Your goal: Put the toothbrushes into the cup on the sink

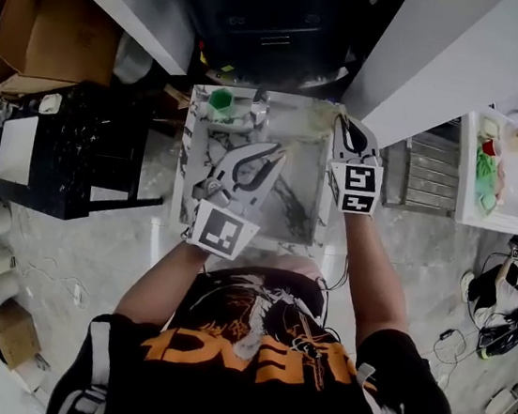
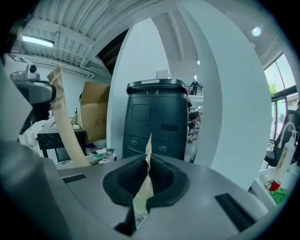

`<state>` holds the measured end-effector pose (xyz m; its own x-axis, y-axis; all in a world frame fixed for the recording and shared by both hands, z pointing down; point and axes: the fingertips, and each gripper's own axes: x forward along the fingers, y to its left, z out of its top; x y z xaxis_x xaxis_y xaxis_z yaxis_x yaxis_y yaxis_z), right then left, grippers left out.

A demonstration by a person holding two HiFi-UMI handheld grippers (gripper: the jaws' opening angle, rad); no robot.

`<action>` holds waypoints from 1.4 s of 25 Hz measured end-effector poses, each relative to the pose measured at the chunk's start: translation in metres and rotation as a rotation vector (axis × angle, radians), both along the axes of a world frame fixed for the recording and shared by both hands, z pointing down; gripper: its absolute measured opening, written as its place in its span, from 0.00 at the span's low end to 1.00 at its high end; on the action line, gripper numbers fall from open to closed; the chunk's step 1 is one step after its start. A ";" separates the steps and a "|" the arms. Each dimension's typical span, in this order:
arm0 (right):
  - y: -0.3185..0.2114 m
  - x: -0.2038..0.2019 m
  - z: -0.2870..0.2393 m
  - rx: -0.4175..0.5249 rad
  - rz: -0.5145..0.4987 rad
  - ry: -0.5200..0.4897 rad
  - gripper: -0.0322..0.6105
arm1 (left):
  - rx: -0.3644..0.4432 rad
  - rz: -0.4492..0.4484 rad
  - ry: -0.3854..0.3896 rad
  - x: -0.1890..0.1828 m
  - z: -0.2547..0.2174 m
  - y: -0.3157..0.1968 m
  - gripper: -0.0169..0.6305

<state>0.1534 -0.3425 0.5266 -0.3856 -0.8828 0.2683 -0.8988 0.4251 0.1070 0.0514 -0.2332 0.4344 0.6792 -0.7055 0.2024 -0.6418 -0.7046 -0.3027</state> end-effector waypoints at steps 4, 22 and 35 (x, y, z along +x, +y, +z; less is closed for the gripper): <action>-0.013 -0.002 0.031 -0.059 0.000 0.027 0.08 | 0.002 -0.021 -0.003 -0.002 0.000 0.001 0.10; 0.028 -0.029 -0.016 0.016 -0.150 -0.047 0.33 | 0.041 -0.024 0.003 -0.006 -0.017 0.009 0.10; 0.105 -0.057 -0.106 0.154 -0.253 -0.151 0.07 | 0.055 -0.032 0.041 -0.013 -0.028 0.027 0.10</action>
<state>0.0963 -0.2379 0.4205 -0.6232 -0.7797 0.0616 -0.7773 0.6261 0.0609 0.0384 -0.2059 0.4061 0.6632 -0.7362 0.1349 -0.6764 -0.6667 -0.3131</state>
